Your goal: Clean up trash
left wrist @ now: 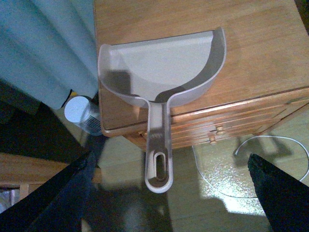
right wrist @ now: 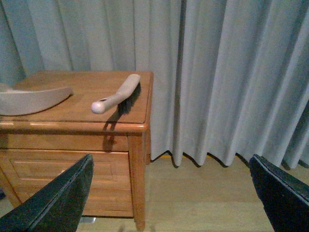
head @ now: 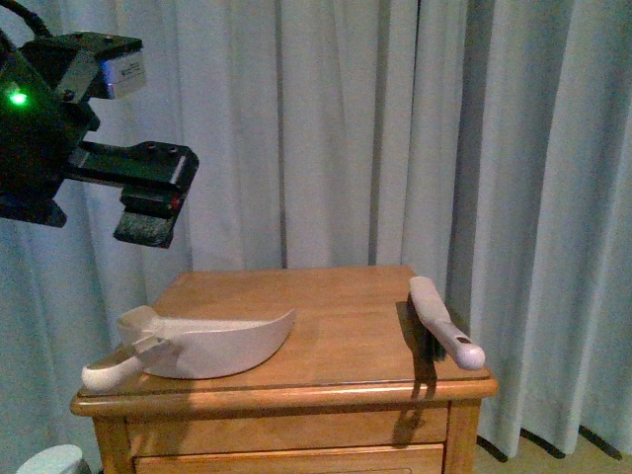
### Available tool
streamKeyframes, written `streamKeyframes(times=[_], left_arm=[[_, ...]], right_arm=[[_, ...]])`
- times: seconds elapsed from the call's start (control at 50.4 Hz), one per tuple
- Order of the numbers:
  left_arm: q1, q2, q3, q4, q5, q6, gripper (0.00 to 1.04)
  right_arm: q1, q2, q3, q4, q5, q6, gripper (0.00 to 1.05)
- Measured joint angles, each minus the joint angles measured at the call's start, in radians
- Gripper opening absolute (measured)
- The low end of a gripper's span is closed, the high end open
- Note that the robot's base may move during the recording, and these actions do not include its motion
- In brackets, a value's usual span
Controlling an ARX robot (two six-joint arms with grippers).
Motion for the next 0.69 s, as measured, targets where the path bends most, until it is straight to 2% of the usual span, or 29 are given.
streamKeyframes(times=[0.416,0.694], left_arm=[[0.022,0.169,0.068,0.028,0.041,0.002,0.97],[0.086,0.259,0.039,0.105,0.048,0.053,0.97]], right_arm=[[0.0,0.0,0.0,0.0,0.0,0.0,0.97],[0.0,0.0,0.0,0.0,0.0,0.0,0.97]])
